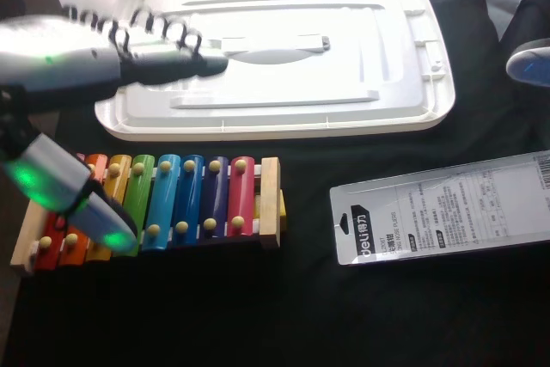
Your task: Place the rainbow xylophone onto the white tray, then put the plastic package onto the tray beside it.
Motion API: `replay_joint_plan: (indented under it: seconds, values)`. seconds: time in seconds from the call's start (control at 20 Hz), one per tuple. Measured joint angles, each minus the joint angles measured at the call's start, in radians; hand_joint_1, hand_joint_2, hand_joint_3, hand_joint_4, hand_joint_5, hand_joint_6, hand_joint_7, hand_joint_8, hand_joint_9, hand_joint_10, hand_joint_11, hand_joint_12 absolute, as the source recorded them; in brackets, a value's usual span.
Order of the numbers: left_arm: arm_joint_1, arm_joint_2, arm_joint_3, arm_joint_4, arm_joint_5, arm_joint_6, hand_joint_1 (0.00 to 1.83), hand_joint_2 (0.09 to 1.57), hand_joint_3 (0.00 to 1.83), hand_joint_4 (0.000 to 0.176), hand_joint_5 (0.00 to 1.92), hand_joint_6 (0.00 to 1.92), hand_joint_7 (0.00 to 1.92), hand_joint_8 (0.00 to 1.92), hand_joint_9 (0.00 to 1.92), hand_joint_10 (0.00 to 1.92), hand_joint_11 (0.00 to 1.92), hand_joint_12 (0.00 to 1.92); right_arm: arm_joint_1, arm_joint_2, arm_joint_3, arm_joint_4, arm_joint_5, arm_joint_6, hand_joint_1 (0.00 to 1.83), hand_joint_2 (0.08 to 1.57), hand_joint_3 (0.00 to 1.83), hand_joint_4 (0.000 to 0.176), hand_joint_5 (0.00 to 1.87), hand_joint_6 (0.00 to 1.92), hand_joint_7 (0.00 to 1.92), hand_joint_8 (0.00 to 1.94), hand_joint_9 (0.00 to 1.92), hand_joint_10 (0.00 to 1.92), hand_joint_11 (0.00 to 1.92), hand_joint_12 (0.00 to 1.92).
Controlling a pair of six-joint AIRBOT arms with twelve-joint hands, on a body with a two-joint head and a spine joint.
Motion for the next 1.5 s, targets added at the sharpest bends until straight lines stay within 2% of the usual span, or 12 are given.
replay_joint_plan:
  seconds: [0.6,0.7,0.75,0.8,0.95,1.0,1.1,1.2,1.25,1.3,1.35,1.5]
  values:
    - [0.126,-0.134,0.071,-0.172,-0.003,0.056,0.61,0.59,0.0,0.0,0.0,0.0,0.0,0.0,0.01,0.0,0.0,0.05,0.0,-0.005,0.0,-0.001,0.0,0.0,0.85,0.77,0.0,0.176,0.05,0.0,0.11,0.01,0.1,0.01,0.15,0.06]
    - [0.126,-0.139,0.071,-0.184,-0.005,0.065,0.6,0.58,0.0,0.022,0.0,0.0,0.0,0.0,0.0,0.0,0.0,0.0,0.0,-0.008,0.0,0.004,0.0,0.0,0.88,0.77,0.0,0.176,0.06,0.0,0.12,0.01,0.1,0.01,0.16,0.07]
    - [0.131,-0.146,0.071,-0.186,-0.005,0.068,0.66,0.57,0.0,0.05,0.0,0.0,0.0,0.0,0.0,0.0,0.0,0.0,0.0,-0.01,0.0,0.006,-0.001,0.0,0.9,0.76,0.0,0.176,0.07,0.01,0.14,0.01,0.11,0.01,0.16,0.07]
    - [0.134,-0.151,0.071,-0.181,-0.006,0.068,0.64,0.56,0.0,0.055,0.0,0.0,0.0,0.0,0.0,0.0,0.0,0.0,0.0,-0.011,0.0,0.002,0.0,0.0,0.92,0.76,0.0,0.176,0.07,0.0,0.15,0.01,0.11,0.01,0.16,0.07]
    - [0.135,-0.159,0.071,-0.186,-0.009,0.068,0.62,0.56,0.0,0.052,0.0,0.0,0.0,0.0,0.01,0.0,0.01,0.0,0.0,-0.011,0.0,0.0,0.0,0.0,0.94,0.75,0.0,0.176,0.07,0.0,0.15,0.01,0.12,0.01,0.17,0.07]
    - [0.14,-0.16,0.071,-0.19,-0.014,0.068,0.62,0.56,0.0,0.038,0.0,0.0,0.0,0.0,0.01,0.0,0.01,0.01,0.0,-0.011,0.0,0.0,0.0,0.0,0.94,0.75,0.0,0.176,0.07,0.0,0.16,0.01,0.13,0.01,0.18,0.08]
    - [0.145,-0.164,0.074,-0.18,-0.016,0.068,0.62,0.56,0.0,0.068,0.0,0.0,0.0,0.0,0.0,0.0,0.02,0.01,0.0,-0.011,0.0,0.002,-0.001,0.0,0.96,0.75,0.0,0.176,0.09,0.01,0.16,0.01,0.13,0.01,0.18,0.08]
    - [0.145,-0.175,0.084,-0.187,-0.016,0.069,0.65,0.58,0.0,0.075,0.0,0.0,0.0,0.0,0.0,0.0,0.0,0.0,0.0,-0.011,0.0,0.002,0.0,0.0,1.0,0.74,0.0,0.176,0.1,0.01,0.16,0.01,0.13,0.01,0.18,0.08]
    - [0.145,-0.179,0.086,-0.188,-0.016,0.068,0.63,0.6,0.01,0.045,0.0,0.0,0.0,0.0,0.01,0.0,0.06,0.03,0.0,-0.011,-0.001,0.002,0.0,0.0,0.98,0.73,0.0,0.176,0.1,0.01,0.16,0.01,0.13,0.01,0.18,0.08]
    - [0.146,-0.19,0.093,-0.187,-0.015,0.068,0.64,0.6,0.01,0.06,0.0,0.0,0.0,0.0,0.01,0.0,0.06,0.03,0.0,-0.011,-0.001,0.003,-0.002,0.0,0.98,0.73,0.0,0.176,0.1,0.01,0.16,0.0,0.13,0.01,0.18,0.08]
    - [0.146,-0.199,0.1,-0.185,-0.011,0.068,0.65,0.6,0.01,0.053,0.0,0.0,0.0,0.0,0.0,0.0,0.05,0.02,0.0,-0.011,-0.001,0.003,0.0,0.0,0.98,0.73,0.0,0.176,0.09,0.0,0.16,0.0,0.13,0.0,0.17,0.07]
    - [0.146,-0.21,0.11,-0.186,-0.001,0.068,0.67,0.58,0.0,0.076,0.0,0.0,0.0,0.0,0.0,0.0,0.01,0.0,0.0,-0.011,-0.001,0.003,0.0,0.0,0.99,0.74,0.0,0.176,0.09,0.0,0.14,0.0,0.13,0.0,0.17,0.07]
